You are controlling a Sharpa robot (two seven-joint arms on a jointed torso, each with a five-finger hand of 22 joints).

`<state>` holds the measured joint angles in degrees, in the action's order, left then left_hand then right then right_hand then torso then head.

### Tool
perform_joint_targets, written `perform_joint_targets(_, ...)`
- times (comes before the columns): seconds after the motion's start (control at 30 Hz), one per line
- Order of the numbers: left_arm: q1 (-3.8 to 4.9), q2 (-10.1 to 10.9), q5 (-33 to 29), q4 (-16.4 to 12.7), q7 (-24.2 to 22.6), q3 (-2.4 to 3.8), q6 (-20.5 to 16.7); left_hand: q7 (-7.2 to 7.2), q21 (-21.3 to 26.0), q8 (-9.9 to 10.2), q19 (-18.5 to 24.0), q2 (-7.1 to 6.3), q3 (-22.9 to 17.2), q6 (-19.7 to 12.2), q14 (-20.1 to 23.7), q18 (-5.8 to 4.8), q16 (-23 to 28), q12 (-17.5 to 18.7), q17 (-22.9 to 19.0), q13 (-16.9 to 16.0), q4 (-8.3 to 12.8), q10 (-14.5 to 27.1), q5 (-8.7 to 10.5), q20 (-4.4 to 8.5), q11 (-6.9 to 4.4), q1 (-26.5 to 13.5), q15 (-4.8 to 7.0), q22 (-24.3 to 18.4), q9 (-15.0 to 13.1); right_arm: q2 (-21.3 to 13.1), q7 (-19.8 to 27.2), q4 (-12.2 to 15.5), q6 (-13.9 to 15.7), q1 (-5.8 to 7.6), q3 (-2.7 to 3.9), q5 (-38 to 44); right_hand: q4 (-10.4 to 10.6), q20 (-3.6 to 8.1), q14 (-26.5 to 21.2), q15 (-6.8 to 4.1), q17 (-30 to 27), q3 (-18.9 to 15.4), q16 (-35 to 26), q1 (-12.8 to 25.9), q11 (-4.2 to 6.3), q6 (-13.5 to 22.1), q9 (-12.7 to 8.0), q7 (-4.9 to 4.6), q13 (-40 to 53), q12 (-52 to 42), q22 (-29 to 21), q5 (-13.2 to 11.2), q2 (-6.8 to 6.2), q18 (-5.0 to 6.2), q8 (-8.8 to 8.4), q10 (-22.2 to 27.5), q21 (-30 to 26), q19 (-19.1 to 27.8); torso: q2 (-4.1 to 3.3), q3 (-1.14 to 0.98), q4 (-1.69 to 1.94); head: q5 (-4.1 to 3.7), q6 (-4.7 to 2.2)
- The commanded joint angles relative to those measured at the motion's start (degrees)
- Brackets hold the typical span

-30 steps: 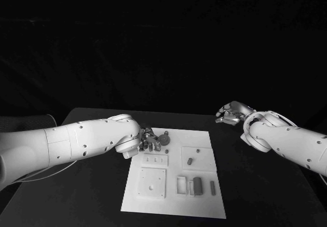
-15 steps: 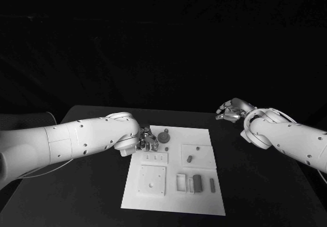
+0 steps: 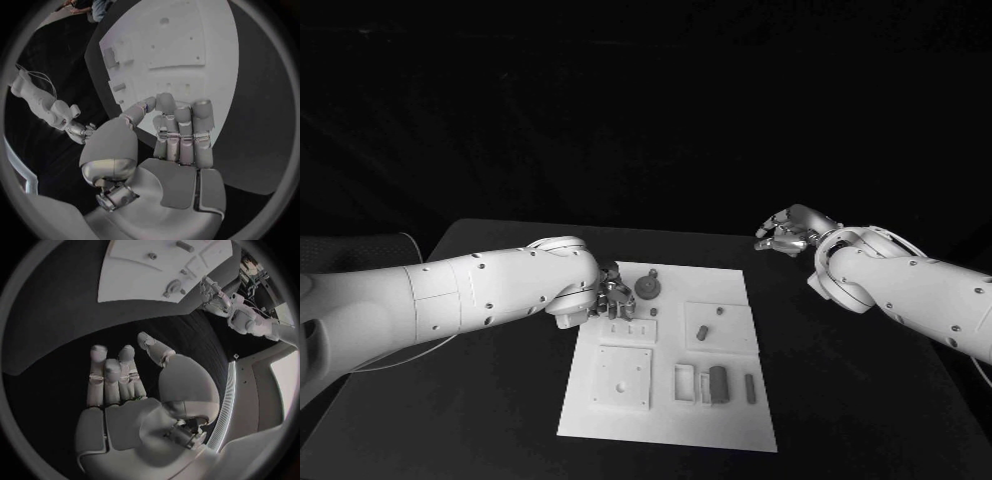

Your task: Assemble the parts on the task board

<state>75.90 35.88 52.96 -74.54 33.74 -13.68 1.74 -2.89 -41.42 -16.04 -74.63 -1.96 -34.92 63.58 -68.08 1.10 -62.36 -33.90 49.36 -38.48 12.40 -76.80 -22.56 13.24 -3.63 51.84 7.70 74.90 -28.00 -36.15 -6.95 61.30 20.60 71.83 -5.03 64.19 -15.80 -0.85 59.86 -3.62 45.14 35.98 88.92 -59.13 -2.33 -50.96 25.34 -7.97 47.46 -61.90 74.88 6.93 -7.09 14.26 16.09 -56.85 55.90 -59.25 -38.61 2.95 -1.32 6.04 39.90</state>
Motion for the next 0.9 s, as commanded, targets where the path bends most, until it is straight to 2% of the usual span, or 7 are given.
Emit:
perform_joint_targets(0.03, -0.15, -0.4, 3.8, 0.2, 0.0, 0.04, 1.0, 2.01, -0.3, -7.9, 0.0, 0.69, -0.5, 4.2, -0.1, 3.70, -0.5, -0.3, -0.1, -0.1, -1.0, -0.4, -0.08, 0.77, -0.62, 0.0, 1.15, 1.4, -17.1, 0.0, -0.8, 0.4, -0.3, 0.04, 0.05, 0.3, -0.2, 0.18, 0.3, 0.01, 0.0, 0.0, -0.1, 0.0, -0.05, 0.2, -0.1, -0.83, 0.0, -0.2, 0.1, 0.3, -0.04, 0.74, 0.17, 0.2, -0.1, -0.2, -0.01, 0.02, -0.03, -0.04, -0.24)
perform_joint_targets(0.3, -0.31, -1.2, 5.9, 0.5, 0.4, 0.05, 2.9, 2.11, -0.7, -7.9, 0.0, 0.96, -0.6, 4.4, -0.1, 3.72, -0.8, -0.5, -0.3, -0.1, -0.8, -0.5, -0.44, 0.88, -0.71, 0.0, 1.28, 1.4, -17.2, 0.6, -1.9, 0.7, -0.5, 0.03, 0.05, 1.0, -0.4, 0.22, 0.3, -0.02, 0.0, 0.1, -0.1, -0.4, -0.03, 0.2, -0.1, -0.81, 0.0, -0.2, 0.1, 0.7, 0.21, 0.74, 0.19, 0.2, -0.2, -0.2, -0.03, -0.05, -0.05, -0.09, -0.09)
perform_joint_targets(0.6, -0.32, -1.5, 6.2, 0.7, 1.2, 0.05, 4.9, 2.15, -0.9, -7.8, 0.1, 1.00, -0.6, 4.5, -0.1, 3.69, -1.1, -0.6, -0.4, -0.1, -0.4, -0.5, -0.64, 0.94, -0.76, -0.1, 1.36, 1.3, -17.3, 0.8, -2.5, 1.3, -0.5, 0.03, 0.05, 1.6, -0.5, 0.23, 0.3, -0.02, 0.0, 0.2, -0.1, -0.5, -0.02, 0.2, -0.1, -0.80, 0.0, -0.2, 0.1, 0.9, 0.32, 0.74, 0.19, 0.2, -0.2, -0.2, 0.01, -0.03, -0.03, -0.18, 0.36)
perform_joint_targets(0.9, -0.32, -1.6, 6.2, 0.8, 1.7, 0.06, 6.6, 2.18, -1.3, -7.8, 0.1, 1.53, -0.4, 4.6, 0.0, 3.62, -1.6, -0.8, -0.7, -0.1, -0.7, -0.6, -0.19, 0.99, -0.80, -0.7, 1.42, 1.3, -17.5, 0.9, -2.7, 1.5, -0.6, 0.03, 0.05, 1.6, -0.6, 0.24, 0.3, -0.03, 0.0, 0.3, -0.1, -0.7, -0.02, 0.2, -0.1, -0.80, 0.0, -0.2, 0.1, 1.2, 0.47, 0.74, 0.21, 0.2, -0.2, -0.2, 0.01, -0.03, -0.05, -0.02, 0.53)
